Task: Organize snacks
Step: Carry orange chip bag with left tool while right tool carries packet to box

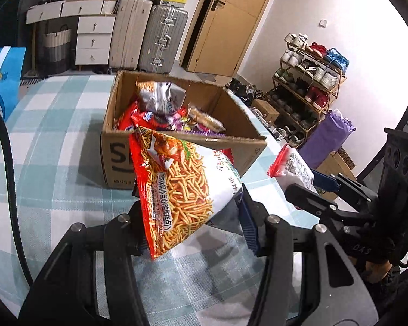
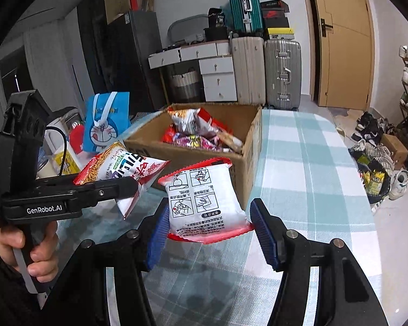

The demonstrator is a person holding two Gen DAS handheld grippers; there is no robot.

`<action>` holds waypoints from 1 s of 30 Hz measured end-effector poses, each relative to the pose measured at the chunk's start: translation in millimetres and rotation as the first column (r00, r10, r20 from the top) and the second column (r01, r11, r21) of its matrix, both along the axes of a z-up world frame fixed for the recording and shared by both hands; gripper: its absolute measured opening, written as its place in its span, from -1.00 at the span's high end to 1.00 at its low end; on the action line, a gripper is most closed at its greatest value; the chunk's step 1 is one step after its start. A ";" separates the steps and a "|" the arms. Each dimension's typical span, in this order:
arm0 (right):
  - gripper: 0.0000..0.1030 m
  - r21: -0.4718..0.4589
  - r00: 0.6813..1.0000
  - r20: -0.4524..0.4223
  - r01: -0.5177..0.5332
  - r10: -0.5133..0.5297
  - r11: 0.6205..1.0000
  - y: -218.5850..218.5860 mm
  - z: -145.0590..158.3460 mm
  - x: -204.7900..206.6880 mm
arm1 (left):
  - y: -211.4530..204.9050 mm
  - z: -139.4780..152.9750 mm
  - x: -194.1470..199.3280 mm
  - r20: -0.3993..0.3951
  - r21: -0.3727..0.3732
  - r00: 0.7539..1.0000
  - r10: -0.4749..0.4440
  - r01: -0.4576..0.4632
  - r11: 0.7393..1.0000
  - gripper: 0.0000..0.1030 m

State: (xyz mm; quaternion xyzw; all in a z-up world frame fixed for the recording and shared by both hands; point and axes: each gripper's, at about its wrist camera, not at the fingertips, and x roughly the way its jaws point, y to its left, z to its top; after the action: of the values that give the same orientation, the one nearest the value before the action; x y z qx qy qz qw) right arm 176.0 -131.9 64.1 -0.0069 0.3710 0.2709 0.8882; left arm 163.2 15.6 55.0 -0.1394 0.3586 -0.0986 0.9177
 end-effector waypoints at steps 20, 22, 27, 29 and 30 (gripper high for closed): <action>-0.16 0.039 0.996 0.077 0.029 -0.032 0.999 12.0 38.2 24.9 | 20.6 62.1 -7.2 0.066 0.017 0.998 0.019 -0.021 1.000 0.02; -0.16 0.034 0.996 0.084 0.027 -0.030 0.999 15.0 41.1 30.4 | 21.5 63.5 -4.3 0.068 0.026 0.998 0.019 -0.021 0.999 0.02; -0.16 0.031 0.996 0.089 0.021 -0.024 0.999 21.6 45.9 44.3 | 26.8 66.2 4.4 0.062 0.030 0.998 0.032 -0.033 0.999 0.02; -0.16 0.036 0.997 0.079 0.024 -0.027 0.999 23.4 44.7 51.5 | 29.2 66.0 7.0 0.062 0.037 0.997 0.034 -0.037 0.999 0.02; -0.16 0.036 0.997 0.077 0.026 -0.029 0.999 23.1 43.5 54.7 | 30.1 64.9 11.1 0.062 0.043 0.997 0.039 -0.042 0.998 0.02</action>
State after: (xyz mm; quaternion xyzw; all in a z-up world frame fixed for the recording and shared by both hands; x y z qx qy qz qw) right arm 230.7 -108.8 107.6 0.0035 0.3315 0.2648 0.9055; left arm 174.3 45.7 119.9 -0.1230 0.3294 -0.0762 0.9330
